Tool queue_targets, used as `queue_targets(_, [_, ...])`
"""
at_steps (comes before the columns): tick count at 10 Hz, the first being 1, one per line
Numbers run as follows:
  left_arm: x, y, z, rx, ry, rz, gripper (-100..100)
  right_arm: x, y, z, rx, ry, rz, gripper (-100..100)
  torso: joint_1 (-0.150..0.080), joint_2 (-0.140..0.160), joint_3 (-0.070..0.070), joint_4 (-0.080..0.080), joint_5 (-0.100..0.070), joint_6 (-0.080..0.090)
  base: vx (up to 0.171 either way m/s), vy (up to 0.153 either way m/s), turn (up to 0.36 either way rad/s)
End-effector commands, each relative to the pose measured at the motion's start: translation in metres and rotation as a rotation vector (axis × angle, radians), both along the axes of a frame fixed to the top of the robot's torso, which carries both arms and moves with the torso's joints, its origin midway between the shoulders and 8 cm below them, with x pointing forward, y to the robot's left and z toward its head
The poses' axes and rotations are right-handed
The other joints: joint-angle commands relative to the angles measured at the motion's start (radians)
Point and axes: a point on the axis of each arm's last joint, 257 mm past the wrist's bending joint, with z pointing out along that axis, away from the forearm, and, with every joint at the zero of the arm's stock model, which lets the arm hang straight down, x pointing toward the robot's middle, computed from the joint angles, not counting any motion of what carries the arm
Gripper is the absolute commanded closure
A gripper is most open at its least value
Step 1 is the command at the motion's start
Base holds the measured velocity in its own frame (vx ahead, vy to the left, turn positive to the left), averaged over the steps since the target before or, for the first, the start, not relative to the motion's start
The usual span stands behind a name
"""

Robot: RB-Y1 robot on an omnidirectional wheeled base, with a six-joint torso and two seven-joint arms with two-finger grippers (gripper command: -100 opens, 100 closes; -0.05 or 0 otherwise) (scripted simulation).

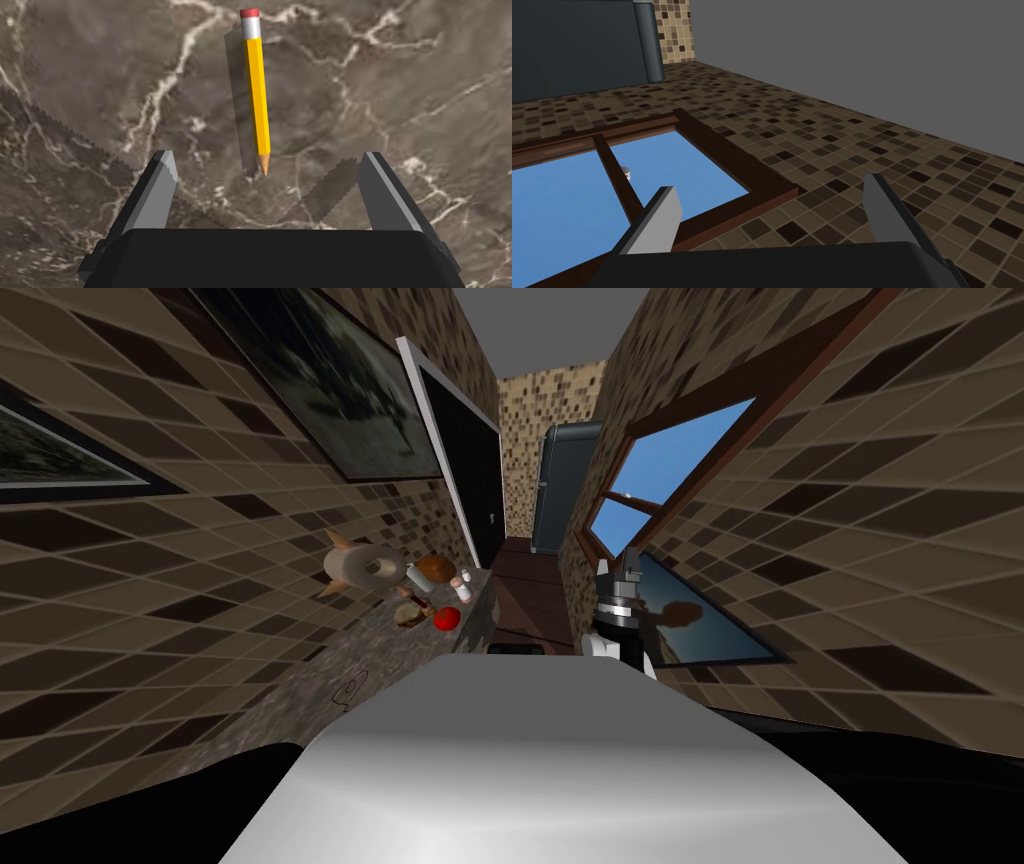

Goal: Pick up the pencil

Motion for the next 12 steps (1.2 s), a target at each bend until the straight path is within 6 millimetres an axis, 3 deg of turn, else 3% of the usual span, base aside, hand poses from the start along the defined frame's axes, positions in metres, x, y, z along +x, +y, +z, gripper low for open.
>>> queue_targets(1, [0.005,-0.005,-0.004,0.001,0.000,-0.003,-100,0.000,0.000,0.000,0.000,0.000,0.000,0,0.000,0.000,0.000,0.000,0.000,0.000,-0.022,0.039,0.026])
queue_targets(4, [0.015,-0.013,-0.011,0.001,-0.002,-0.012,-100,0.000,0.000,0.000,0.000,0.000,0.000,0,0.001,-0.001,0.000,0.002,0.005,0.002,-0.016,0.011,-0.013])
queue_targets(6, [0.011,-0.010,-0.009,0.007,0.005,-0.013,-100,0.000,0.000,0.000,0.000,0.000,0.000,0,0.001,-0.003,0.001,0.004,0.010,0.003,-0.003,0.000,0.004])
queue_targets(7, [0.011,-0.010,-0.009,0.008,0.006,-0.013,100,0.000,0.000,0.000,0.000,0.000,0.000,0,0.001,-0.003,0.001,0.004,0.011,0.003,0.000,0.000,0.000])
queue_targets(11, [0.011,-0.010,-0.009,0.008,0.006,-0.011,100,0.000,0.000,0.000,0.000,0.000,0.000,0,0.002,-0.003,0.000,0.004,0.011,0.003,0.000,0.000,0.000])
queue_targets(12, [0.011,-0.010,-0.009,0.008,0.006,-0.010,0,0.000,0.000,0.000,0.000,0.000,0.000,0,0.002,-0.003,0.000,0.004,0.011,0.003,0.000,0.000,0.000])
